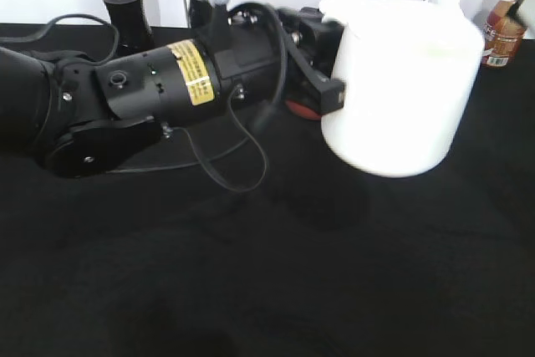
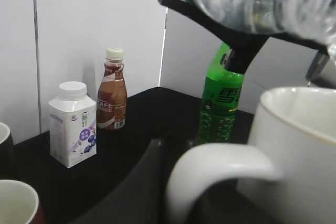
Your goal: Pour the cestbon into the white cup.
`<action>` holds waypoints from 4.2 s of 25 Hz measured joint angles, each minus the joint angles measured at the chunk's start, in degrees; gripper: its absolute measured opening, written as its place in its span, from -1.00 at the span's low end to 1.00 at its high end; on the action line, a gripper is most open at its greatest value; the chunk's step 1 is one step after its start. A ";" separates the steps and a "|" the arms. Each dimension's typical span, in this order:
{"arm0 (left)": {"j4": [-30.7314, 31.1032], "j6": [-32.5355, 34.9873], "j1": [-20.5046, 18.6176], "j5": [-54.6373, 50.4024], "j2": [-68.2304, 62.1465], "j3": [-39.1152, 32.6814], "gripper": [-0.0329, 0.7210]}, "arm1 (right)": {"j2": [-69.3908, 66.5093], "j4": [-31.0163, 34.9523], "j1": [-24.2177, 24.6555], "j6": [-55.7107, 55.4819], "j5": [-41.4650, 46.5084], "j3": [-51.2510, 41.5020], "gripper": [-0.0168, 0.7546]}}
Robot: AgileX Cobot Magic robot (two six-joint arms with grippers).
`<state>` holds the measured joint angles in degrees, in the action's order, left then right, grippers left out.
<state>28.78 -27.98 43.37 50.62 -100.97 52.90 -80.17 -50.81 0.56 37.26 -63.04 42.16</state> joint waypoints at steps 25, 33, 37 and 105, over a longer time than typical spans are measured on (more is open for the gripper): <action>-7.84 14.77 -30.26 12.69 -5.04 -6.88 -0.72 | 0.00 -2.88 0.00 -78.07 11.80 0.04 0.33; -14.50 18.02 -30.26 13.99 -22.87 1.02 -0.72 | -0.06 -3.44 0.00 -78.12 11.80 0.04 0.33; -14.70 17.42 -30.26 16.58 -27.20 4.73 -0.72 | -0.06 -3.44 0.00 -78.12 11.80 0.04 0.32; -21.94 16.60 -20.53 -96.38 58.81 -16.21 -0.26 | 5.18 -53.53 0.00 -132.58 38.15 -0.46 0.59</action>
<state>6.84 -11.38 22.83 -45.75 -42.16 36.68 -74.99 -104.34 0.56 -95.32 -24.89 41.70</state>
